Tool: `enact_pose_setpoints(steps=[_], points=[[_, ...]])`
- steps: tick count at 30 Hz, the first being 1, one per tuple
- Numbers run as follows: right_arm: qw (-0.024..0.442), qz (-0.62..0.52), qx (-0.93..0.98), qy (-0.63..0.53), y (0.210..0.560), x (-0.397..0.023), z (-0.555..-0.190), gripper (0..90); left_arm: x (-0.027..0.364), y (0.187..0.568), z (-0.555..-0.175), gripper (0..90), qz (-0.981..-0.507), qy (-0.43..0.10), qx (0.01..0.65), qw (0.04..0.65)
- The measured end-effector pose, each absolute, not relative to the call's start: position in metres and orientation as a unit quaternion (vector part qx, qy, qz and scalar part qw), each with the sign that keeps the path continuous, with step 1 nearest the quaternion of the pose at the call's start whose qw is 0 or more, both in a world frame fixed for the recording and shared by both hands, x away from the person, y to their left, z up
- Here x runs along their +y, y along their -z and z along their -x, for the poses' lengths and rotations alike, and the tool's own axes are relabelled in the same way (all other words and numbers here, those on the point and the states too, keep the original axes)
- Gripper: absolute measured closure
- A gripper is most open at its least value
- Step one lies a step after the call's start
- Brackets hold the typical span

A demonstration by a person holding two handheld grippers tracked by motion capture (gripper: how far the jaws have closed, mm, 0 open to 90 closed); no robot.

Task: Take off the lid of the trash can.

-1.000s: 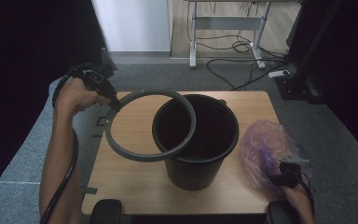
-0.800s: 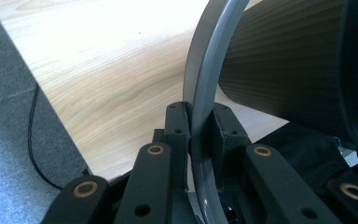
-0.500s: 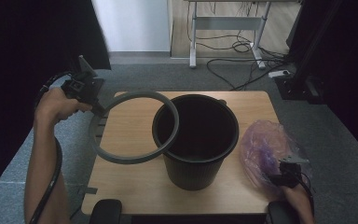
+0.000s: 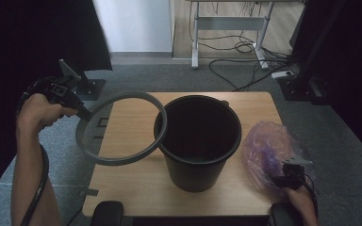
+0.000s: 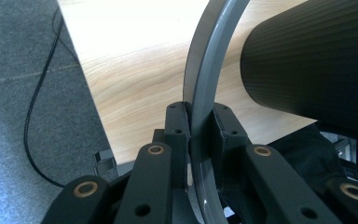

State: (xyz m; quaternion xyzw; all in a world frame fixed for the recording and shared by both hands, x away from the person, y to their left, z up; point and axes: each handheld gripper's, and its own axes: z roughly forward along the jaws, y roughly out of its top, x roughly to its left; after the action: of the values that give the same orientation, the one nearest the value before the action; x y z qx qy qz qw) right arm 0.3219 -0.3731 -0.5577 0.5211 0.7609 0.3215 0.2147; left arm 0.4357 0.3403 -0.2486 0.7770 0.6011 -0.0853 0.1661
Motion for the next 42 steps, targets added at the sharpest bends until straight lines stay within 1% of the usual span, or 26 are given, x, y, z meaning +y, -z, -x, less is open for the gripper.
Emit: enact_pose_setpoints(steps=[11,17,22,31,42], points=[[0.215,-0.521,0.761,-0.322,0.558,-0.373,-0.322,0.0,0.375,0.252,-0.420,78.4,-0.756,0.083,0.626,0.174],[0.215,-0.521,0.761,-0.321,0.558,-0.373,-0.322,0.0,0.386,0.260,-0.417,78.4,-0.748,0.085,0.636,0.170],[0.215,-0.521,0.761,-0.321,0.558,-0.373,-0.322,0.0,0.387,0.270,-0.420,78.4,-0.747,0.091,0.637,0.167],[0.215,-0.521,0.761,-0.321,0.558,-0.373,-0.322,0.0,0.377,0.293,-0.431,78.5,-0.755,0.097,0.631,0.152],[0.215,-0.521,0.761,-0.321,0.558,-0.373,-0.322,0.0,0.380,0.326,-0.436,78.5,-0.751,0.108,0.632,0.159]])
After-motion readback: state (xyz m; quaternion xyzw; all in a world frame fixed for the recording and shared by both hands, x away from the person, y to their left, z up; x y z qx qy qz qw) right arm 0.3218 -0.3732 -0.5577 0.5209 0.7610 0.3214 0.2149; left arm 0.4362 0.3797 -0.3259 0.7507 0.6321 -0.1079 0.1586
